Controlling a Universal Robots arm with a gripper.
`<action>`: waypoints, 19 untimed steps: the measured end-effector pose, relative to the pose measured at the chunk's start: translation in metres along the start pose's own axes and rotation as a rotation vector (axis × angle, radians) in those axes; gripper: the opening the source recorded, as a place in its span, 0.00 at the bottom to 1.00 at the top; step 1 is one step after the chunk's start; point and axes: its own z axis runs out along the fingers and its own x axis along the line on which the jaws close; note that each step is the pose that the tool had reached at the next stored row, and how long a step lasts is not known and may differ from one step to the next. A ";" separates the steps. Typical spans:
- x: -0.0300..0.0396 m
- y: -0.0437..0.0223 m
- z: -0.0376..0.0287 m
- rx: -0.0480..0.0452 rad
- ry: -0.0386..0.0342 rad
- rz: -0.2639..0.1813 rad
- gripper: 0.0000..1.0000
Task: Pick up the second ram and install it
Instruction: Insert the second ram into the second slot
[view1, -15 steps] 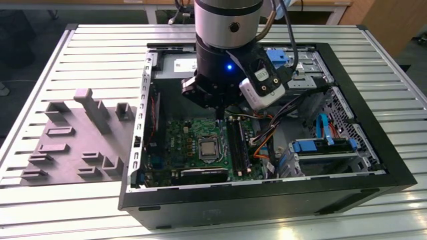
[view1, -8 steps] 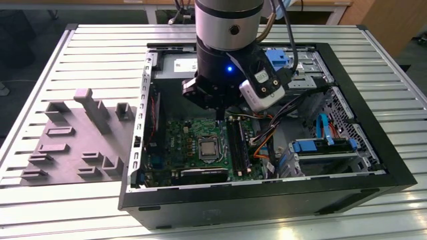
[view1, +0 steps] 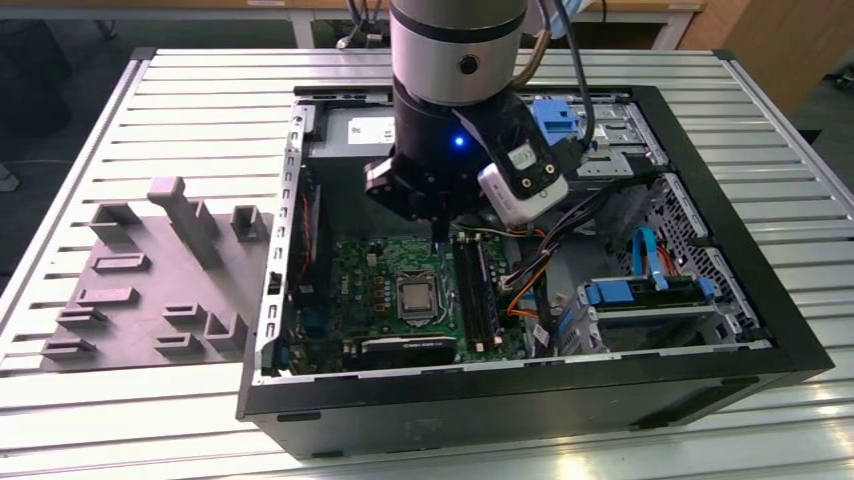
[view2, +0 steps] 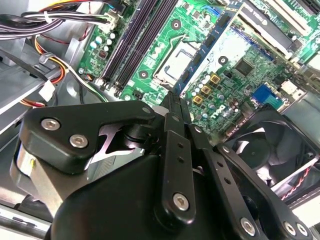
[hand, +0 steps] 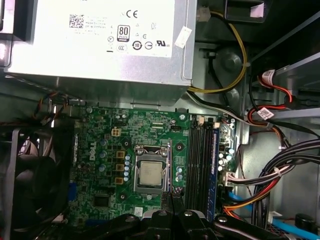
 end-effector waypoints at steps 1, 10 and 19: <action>0.0000 0.0000 0.0005 0.0000 0.0000 0.000 0.12; -0.0008 -0.0001 0.0034 0.0002 0.0001 0.000 0.12; -0.0050 -0.0004 0.0045 0.0000 0.0000 0.000 0.12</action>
